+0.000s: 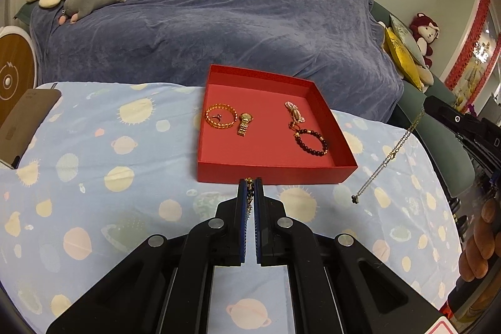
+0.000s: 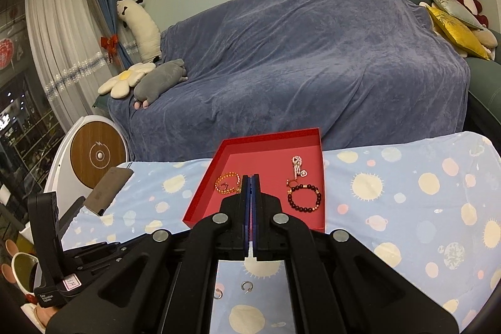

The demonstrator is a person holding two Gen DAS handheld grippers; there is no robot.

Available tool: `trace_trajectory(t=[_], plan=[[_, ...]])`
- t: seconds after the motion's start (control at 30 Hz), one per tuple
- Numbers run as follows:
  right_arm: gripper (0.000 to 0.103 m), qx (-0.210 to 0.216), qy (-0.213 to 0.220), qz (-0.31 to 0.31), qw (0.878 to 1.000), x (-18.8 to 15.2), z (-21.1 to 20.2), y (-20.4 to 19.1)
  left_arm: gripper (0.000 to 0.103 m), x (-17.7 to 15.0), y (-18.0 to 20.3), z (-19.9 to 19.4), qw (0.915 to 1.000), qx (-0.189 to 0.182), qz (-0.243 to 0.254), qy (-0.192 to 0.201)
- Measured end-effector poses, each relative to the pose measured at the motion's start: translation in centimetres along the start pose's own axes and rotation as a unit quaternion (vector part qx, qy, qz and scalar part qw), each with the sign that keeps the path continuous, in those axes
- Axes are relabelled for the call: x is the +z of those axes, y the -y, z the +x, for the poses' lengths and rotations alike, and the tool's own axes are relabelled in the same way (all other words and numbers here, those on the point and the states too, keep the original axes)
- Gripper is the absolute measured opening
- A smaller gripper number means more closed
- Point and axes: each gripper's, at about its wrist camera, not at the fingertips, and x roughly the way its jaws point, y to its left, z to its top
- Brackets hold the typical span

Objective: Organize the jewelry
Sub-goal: 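Lift the chain and clover necklace into the red box and release both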

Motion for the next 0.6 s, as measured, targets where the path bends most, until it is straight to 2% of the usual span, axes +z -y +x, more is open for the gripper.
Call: trace_trajectory(t=[0.27, 0.6], plan=[[0.000, 0.009, 0.008, -0.005, 1.000, 4.2, 1.5, -0.3, 0.002, 4.2, 0.5, 1.2, 0.9998, 0.011, 0.016, 0.008], [0.000, -0.004, -0.004, -0.013, 1.000, 7.2, 7.4, -0.1, 0.002, 9.9, 0.7, 5.6, 0.9994, 0.022, 0.020, 0.014]])
